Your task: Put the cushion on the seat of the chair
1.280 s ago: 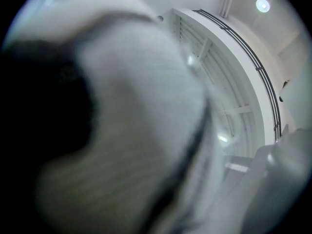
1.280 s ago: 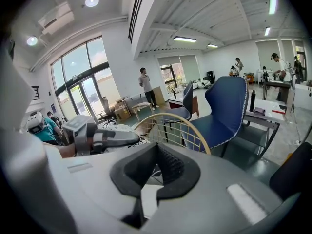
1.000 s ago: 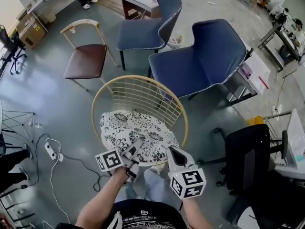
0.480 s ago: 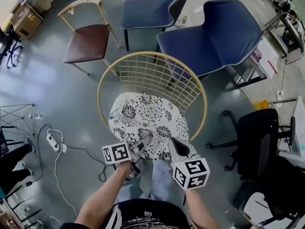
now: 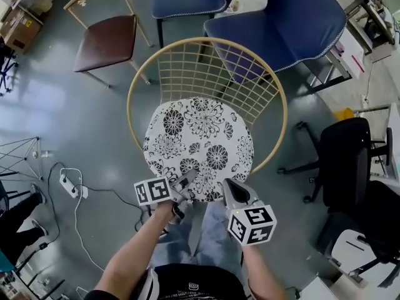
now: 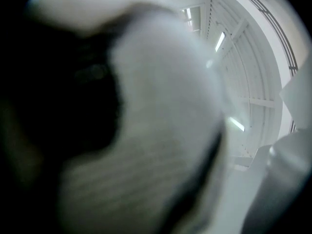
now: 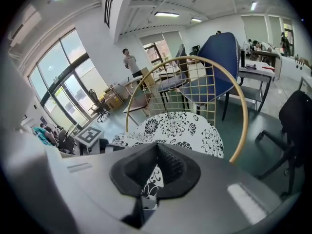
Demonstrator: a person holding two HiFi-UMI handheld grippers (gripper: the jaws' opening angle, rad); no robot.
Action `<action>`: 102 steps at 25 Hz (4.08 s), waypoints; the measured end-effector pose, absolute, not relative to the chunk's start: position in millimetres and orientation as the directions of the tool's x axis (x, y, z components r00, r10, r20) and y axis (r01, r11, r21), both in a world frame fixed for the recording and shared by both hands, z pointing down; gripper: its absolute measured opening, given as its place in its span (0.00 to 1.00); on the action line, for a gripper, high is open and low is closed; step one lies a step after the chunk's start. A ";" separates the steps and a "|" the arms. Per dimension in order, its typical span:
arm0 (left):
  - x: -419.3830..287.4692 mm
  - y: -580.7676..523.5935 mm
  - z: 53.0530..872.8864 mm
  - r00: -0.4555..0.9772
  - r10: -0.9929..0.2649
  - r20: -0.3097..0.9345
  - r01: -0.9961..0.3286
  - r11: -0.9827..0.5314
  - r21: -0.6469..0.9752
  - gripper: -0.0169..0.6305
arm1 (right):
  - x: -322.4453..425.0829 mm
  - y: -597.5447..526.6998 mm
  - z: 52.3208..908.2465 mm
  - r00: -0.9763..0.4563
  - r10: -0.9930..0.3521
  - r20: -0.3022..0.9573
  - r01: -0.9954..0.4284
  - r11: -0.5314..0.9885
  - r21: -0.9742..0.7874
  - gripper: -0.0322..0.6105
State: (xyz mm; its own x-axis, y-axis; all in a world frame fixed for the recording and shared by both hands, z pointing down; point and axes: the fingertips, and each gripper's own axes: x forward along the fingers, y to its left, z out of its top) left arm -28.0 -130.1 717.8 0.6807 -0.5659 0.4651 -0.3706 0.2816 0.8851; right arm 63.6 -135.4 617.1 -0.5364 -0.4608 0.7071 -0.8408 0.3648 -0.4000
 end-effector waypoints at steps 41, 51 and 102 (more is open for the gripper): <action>-62.5 -39.3 819.3 0.620 -0.264 0.739 -0.570 0.495 0.656 0.86 | 42.6 -81.2 652.0 -0.493 -0.451 0.744 -0.869 0.297 -0.396 0.04; -102.0 -41.4 734.7 0.619 -0.354 0.701 -0.612 0.342 0.713 0.83 | 19.4 -90.4 599.9 -0.497 -0.483 0.721 -0.865 0.335 -0.372 0.04; 24.2 -5.8 435.9 0.568 -0.690 0.448 -0.822 -0.447 0.353 0.02 | 57.0 -5.2 420.5 -0.579 -0.707 0.407 -0.815 0.488 -0.311 0.04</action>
State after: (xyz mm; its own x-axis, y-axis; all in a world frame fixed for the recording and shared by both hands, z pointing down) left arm 24.2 -5.8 435.9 0.5679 -0.6905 0.4481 -0.8220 -0.4470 0.3529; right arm 57.0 -5.2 420.5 -0.5786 -0.7066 0.4073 -0.8153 0.4881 -0.3114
